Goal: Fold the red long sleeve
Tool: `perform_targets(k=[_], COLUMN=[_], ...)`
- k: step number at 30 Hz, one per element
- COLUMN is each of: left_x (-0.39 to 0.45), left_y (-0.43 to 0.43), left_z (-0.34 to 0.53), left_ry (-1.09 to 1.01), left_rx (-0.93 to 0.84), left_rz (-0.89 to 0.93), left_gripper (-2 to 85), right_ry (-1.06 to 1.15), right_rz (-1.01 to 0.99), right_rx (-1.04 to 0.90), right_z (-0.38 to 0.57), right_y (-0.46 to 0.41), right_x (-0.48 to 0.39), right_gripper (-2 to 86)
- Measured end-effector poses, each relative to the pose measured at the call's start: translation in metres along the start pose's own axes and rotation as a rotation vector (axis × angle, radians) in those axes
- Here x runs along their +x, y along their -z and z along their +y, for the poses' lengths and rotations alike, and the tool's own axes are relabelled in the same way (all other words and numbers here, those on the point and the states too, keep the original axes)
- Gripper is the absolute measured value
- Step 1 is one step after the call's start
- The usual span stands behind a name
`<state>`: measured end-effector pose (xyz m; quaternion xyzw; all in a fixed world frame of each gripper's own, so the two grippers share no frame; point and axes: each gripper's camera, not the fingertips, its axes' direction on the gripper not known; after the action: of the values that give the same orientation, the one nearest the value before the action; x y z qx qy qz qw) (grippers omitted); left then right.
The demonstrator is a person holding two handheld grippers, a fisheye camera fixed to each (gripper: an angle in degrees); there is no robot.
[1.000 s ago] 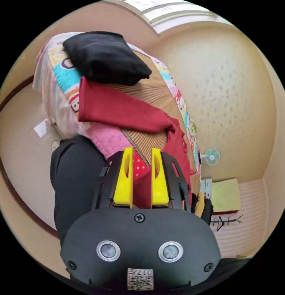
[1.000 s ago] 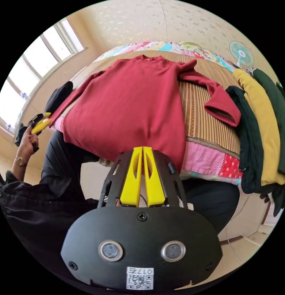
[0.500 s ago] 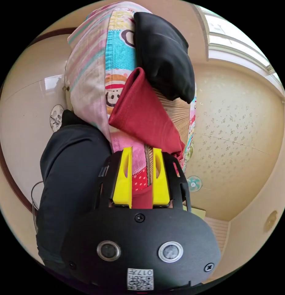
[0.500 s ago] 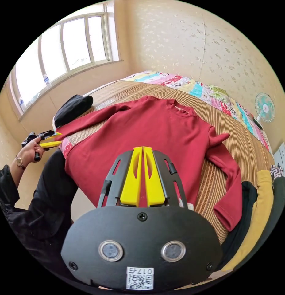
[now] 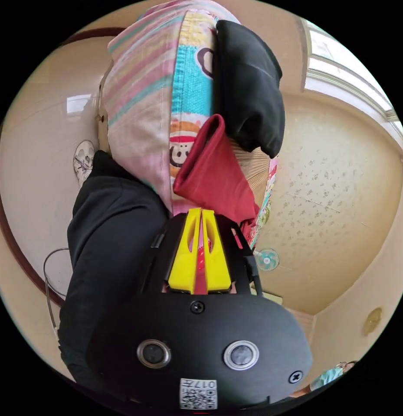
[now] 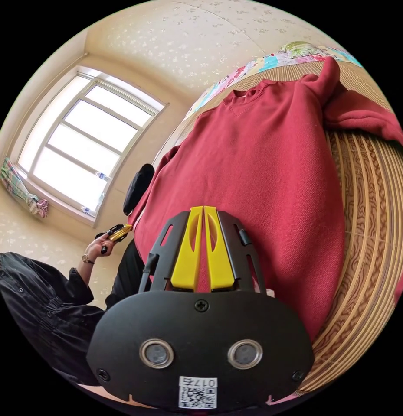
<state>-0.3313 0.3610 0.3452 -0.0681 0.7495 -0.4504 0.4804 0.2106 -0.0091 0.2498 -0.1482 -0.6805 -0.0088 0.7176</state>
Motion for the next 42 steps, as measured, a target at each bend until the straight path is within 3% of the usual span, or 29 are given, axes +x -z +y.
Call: perform_targets(k=[4,6,9,15,17,23,30,36,38,42], left_x=[0.01,-0.003,-0.034,-0.062,-0.054,0.018,0.148,0.323,0.395,0.461], left_y=[0.047,0.044,0.022,0.016,0.017,0.048,0.091,-0.006,-0.094,-0.237], left_z=[0.008,0.007,0.004,0.021,0.027,0.064,0.108,0.148,0.187,0.276], left_ry=[-0.043,-0.022,0.075,0.164,0.114,-0.138,-0.495,-0.879,-1.029,-1.248], left_rx=[0.12,0.085,0.012,0.219,0.235,0.285,0.414,0.319,0.134,-0.195], left_rz=[-0.11,-0.025,0.08,0.171,0.129,0.0,0.073,0.248,0.33,0.339], left_gripper=[-0.2,1.0,10.6,9.4,5.3,4.5,4.4,4.4,4.6,5.3], right_ry=[-0.031,-0.026,-0.018,-0.027,-0.025,-0.028,-0.026,-0.016,-0.016,-0.028], right_rz=[-0.08,-0.086,-0.077,-0.098,-0.095,-0.103,-0.117,-0.112,-0.114,-0.138], right_rx=[0.012,0.013,0.019,0.02,0.021,0.023,0.025,0.033,0.033,0.031], right_z=[0.008,0.011,0.016,0.023,0.026,0.032,0.037,0.04,0.041,0.041], right_y=[0.011,0.015,0.021,0.032,0.035,0.042,0.047,0.048,0.048,0.047], right_x=[0.021,0.024,0.025,0.032,0.032,0.034,0.035,0.032,0.031,0.032], right_gripper=[0.4,0.4,0.4,0.4,0.4,0.5,0.4,0.4,0.4,0.4])
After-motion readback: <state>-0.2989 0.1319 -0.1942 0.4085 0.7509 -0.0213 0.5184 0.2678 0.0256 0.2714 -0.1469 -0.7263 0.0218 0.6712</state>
